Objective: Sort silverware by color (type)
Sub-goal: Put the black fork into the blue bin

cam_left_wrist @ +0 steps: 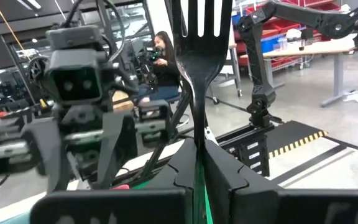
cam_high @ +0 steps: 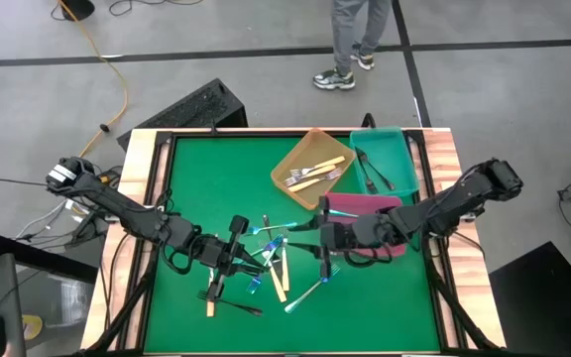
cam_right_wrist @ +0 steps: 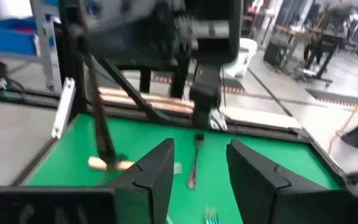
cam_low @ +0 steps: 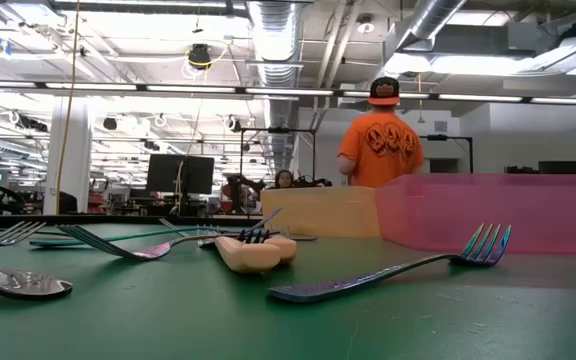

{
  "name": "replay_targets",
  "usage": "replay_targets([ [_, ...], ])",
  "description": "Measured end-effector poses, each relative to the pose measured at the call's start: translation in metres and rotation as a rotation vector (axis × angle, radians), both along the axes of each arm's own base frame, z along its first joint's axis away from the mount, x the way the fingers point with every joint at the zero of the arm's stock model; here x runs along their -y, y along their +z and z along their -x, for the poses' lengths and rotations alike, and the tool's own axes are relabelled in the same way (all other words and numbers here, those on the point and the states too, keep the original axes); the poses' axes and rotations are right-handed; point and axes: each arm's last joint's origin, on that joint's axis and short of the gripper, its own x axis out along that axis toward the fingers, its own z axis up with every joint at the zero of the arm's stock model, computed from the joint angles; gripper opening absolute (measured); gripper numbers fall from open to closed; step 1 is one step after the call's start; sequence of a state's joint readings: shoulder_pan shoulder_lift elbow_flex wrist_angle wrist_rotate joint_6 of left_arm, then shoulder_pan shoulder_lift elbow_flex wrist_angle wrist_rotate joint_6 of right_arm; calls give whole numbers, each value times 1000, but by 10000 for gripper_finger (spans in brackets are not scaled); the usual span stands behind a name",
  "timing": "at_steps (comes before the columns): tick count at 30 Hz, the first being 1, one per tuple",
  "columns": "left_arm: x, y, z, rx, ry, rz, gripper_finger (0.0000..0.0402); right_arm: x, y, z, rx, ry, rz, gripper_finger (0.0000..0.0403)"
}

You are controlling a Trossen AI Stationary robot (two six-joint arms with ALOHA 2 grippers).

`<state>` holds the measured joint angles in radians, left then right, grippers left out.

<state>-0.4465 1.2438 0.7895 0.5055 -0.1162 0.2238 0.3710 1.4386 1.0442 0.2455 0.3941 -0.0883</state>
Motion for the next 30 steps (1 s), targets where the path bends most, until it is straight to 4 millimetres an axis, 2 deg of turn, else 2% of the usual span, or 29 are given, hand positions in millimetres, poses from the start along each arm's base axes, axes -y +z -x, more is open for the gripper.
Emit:
replay_targets([
  [9,-1,-2,0,-27,11,3,0,2,-8,-6,-19,-6,-4,216],
  [22,-2,-4,-1,-42,47,7,0,0,-3,-5,12,4,8,219],
  [30,-12,-5,-5,-64,96,25,0,0,2,-5,60,4,2,219],
])
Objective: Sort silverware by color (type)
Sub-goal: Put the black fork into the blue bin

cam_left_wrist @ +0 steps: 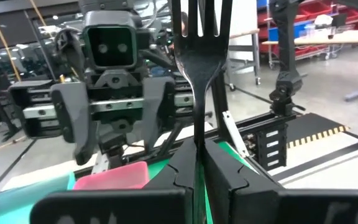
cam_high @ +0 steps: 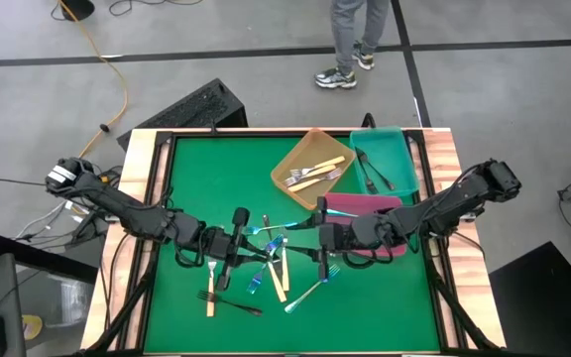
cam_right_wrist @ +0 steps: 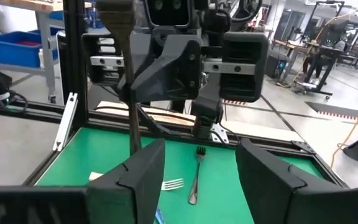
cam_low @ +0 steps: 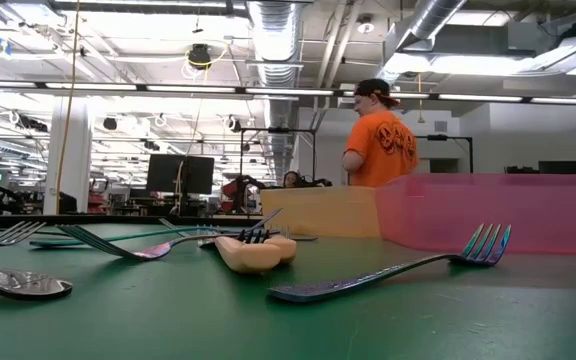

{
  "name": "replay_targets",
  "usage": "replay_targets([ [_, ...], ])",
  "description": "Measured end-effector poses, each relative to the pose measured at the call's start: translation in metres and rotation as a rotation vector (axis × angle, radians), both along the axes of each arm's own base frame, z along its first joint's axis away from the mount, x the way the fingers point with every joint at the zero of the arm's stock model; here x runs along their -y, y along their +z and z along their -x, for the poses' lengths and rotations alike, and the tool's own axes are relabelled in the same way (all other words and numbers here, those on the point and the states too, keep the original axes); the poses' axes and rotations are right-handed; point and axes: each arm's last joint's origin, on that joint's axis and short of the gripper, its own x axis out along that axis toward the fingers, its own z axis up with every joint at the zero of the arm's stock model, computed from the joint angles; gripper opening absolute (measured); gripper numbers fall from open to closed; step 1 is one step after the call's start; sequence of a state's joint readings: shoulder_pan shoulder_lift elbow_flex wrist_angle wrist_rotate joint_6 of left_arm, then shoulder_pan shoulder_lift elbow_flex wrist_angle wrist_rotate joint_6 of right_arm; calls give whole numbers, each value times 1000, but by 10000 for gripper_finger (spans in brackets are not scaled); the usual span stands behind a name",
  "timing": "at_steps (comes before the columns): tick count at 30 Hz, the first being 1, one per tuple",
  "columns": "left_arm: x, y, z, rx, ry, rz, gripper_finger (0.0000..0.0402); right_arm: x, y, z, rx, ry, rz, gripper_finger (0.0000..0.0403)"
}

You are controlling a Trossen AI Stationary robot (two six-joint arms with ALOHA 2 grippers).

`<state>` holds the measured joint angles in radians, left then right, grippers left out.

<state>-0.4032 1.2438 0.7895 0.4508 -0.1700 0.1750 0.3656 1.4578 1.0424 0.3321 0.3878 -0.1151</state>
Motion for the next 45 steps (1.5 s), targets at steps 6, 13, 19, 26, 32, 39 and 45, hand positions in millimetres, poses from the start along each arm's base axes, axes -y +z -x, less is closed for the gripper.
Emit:
replay_targets([
  [6,-7,-2,-3,-18,26,-7,0,3,0,-1,1,-9,1,219],
  [13,-12,-3,-4,-24,44,-6,0,6,5,-2,46,-21,-17,219],
  [19,-14,-3,-5,-30,53,-6,0,9,4,-4,46,-30,-20,219],
  [26,-17,-3,-6,-35,64,0,0,9,7,-4,79,-31,-31,219],
  [32,-18,-4,-7,-37,66,-6,0,13,7,-5,77,-43,-30,219],
  [39,-25,-8,-8,-57,94,0,0,16,7,-7,80,23,-34,219],
  [45,-29,-12,-8,-68,112,-1,0,16,7,-7,74,41,-28,219],
])
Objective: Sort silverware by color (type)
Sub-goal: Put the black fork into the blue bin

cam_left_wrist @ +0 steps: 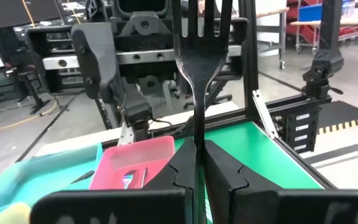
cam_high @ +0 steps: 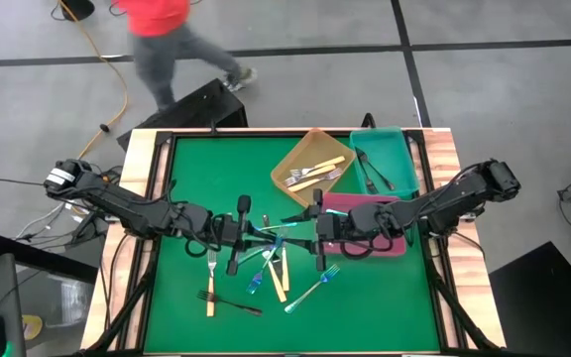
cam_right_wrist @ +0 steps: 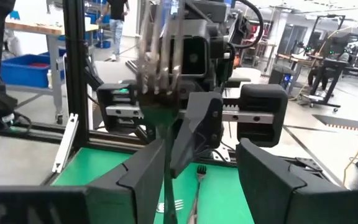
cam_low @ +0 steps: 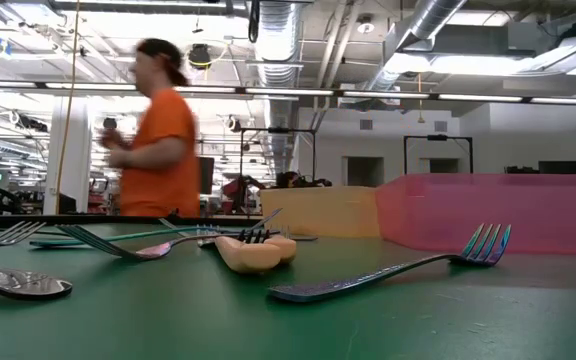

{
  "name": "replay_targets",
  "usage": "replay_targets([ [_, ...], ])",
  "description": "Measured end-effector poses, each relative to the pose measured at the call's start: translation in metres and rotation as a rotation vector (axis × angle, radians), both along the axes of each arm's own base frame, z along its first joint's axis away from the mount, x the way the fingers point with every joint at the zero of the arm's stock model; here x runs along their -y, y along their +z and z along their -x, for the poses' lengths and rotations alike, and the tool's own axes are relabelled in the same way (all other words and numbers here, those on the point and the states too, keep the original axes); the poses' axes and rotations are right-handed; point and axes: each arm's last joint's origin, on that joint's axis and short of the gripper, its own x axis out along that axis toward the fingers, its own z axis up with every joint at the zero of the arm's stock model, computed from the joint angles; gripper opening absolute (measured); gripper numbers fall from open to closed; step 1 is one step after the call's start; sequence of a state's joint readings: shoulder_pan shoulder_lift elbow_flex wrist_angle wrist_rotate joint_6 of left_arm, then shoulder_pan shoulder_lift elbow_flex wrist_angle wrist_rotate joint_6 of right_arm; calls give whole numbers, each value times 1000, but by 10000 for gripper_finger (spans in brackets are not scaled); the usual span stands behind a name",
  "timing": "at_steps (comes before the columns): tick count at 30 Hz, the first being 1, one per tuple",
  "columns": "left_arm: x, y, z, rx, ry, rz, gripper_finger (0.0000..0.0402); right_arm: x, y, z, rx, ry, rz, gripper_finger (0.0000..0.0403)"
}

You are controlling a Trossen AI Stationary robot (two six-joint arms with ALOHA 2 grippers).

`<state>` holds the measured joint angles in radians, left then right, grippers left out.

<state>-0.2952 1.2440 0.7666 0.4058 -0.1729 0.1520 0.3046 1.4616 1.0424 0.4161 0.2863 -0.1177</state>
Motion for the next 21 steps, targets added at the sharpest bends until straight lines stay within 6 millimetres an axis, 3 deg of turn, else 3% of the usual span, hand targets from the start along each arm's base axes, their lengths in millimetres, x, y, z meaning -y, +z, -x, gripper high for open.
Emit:
replay_targets([
  [21,-4,0,-1,6,28,-17,0,2,0,-1,0,-8,41,219],
])
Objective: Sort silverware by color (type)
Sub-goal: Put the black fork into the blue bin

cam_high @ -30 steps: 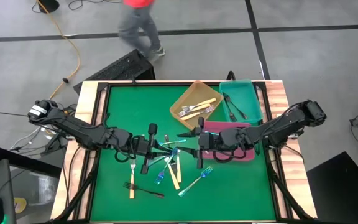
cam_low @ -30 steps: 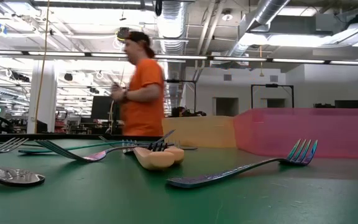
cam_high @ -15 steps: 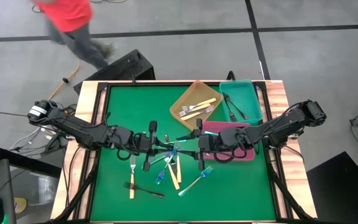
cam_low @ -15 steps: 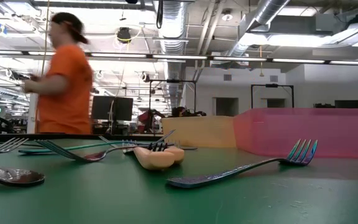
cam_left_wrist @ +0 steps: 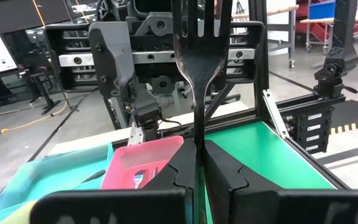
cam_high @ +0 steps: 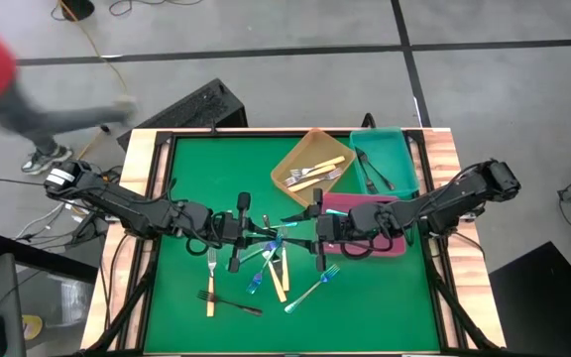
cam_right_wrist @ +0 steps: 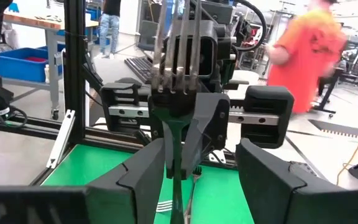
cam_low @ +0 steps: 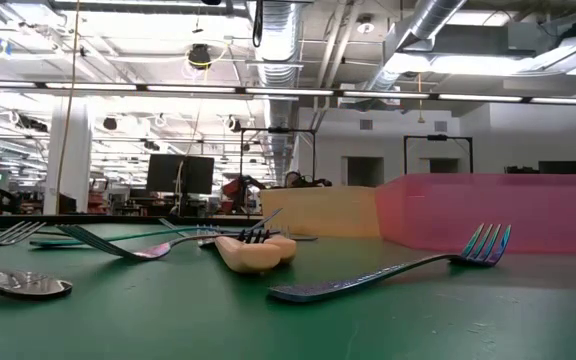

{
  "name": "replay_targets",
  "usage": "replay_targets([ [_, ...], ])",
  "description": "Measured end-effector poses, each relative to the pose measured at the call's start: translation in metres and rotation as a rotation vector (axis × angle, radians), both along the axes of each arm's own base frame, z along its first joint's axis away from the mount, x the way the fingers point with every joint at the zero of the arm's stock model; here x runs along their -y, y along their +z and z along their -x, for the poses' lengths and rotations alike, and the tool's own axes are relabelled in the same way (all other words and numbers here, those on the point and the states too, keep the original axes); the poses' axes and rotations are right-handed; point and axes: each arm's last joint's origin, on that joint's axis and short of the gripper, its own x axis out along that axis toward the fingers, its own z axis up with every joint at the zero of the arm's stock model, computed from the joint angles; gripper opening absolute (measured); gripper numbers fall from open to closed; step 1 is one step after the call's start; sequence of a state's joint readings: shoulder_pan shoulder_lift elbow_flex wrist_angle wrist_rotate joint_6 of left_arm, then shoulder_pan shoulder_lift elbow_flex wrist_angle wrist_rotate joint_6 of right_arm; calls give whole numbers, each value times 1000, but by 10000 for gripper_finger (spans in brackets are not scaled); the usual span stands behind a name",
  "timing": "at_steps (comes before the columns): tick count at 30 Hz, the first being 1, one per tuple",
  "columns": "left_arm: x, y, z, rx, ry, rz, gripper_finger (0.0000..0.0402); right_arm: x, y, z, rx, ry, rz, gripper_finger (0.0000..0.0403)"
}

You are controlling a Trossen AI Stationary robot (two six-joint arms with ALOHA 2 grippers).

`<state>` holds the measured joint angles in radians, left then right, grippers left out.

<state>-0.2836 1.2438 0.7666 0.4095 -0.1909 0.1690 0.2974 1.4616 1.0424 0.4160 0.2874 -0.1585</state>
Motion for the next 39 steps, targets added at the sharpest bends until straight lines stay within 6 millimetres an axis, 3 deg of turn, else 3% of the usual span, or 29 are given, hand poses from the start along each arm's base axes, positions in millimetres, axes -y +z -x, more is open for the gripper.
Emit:
replay_targets([
  [18,-16,3,-4,30,46,7,0,6,4,-2,40,-18,-13,219],
  [34,-17,-10,-19,25,76,1,0,12,0,-3,4,-36,-39,219],
  [39,-17,-9,-19,42,75,4,0,12,0,-3,-1,-37,-53,197],
])
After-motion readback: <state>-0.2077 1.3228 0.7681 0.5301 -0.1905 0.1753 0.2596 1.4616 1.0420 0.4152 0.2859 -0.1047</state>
